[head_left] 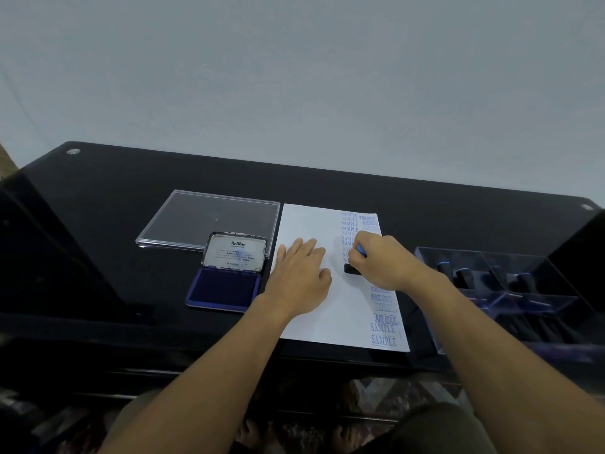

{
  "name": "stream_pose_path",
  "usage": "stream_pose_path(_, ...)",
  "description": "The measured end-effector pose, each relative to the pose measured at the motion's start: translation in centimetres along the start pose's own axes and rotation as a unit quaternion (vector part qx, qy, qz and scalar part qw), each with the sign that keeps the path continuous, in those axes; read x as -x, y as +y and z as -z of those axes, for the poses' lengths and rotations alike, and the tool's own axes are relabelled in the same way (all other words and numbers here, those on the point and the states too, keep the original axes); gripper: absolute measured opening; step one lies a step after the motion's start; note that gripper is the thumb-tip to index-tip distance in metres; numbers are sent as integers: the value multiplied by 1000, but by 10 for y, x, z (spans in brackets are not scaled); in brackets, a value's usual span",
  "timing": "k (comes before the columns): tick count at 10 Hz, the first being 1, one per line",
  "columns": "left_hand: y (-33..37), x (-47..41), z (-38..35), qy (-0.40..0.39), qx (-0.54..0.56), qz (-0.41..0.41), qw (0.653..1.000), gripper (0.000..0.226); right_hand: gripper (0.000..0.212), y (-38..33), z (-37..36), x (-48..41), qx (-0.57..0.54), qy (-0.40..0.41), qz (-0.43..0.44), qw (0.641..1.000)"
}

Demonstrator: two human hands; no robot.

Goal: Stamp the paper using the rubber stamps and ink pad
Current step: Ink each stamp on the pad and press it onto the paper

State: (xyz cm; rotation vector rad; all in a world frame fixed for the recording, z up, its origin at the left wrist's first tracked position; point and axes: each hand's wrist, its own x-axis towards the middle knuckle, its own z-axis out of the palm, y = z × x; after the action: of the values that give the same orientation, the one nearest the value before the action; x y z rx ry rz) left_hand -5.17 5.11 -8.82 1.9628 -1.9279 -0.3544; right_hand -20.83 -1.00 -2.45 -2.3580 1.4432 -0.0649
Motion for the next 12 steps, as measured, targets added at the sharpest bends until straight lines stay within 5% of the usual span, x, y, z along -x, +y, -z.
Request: stream_pose_path(12,-2,5,-8,18,-38,-15,999,49,20,3,-29,-7,4,75,-32,997)
